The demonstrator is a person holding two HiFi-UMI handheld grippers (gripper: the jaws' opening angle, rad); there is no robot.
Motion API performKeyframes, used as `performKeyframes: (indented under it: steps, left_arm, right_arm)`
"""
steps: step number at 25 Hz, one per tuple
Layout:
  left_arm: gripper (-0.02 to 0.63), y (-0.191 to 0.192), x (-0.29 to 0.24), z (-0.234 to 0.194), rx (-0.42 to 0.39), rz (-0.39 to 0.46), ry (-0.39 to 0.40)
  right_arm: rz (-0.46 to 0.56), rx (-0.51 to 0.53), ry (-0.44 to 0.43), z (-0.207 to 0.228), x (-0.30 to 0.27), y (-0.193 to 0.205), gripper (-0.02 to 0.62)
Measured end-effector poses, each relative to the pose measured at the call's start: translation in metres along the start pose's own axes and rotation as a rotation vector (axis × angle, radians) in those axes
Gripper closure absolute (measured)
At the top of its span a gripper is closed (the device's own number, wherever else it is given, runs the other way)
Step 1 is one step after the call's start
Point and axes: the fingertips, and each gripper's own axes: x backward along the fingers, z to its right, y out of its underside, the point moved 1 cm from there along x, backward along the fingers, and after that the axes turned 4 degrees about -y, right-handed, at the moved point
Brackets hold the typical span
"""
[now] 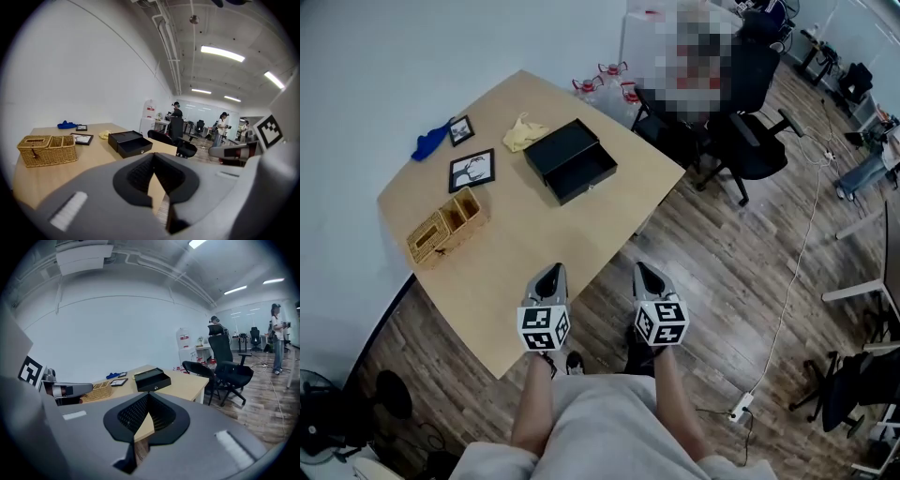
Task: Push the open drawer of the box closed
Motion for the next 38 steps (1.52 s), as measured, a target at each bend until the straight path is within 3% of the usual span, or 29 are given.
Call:
performKeyframes:
  steps: [11, 17, 23, 28, 38]
  left_arm:
    - [0.554, -0.036, -0.094, 0.035, 0.068, 0.02, -0.137]
    - [0.554, -0.04, -0.109, 0.04, 0.071, 0.007, -0.202]
    - [0.554, -0.041, -0.114, 0.014, 0.071, -0.01, -0.256]
    - [0.554, -0.046, -0.136, -0.023, 0.067, -0.023, -0.264]
    - [0.554, -0.084, -0.22, -0.101, 0.045, -0.036, -0.161]
  right_arm:
    - [-0.048, 0.084, -0.199, 0.072, -0.073, -0.048, 0.595]
    - [-0.097, 0.071, -0.288, 0.086, -0.1, -0.043, 0.594]
    - [-0.136, 0.056, -0.341, 0.08, -0.134, -0.038, 0.594]
    - [-0.159, 0.077, -0.329, 0.076, -0.167, -0.036, 0.594]
    - [-0.213, 0.085, -0.302, 0.077, -0.251, -0.049, 0.594]
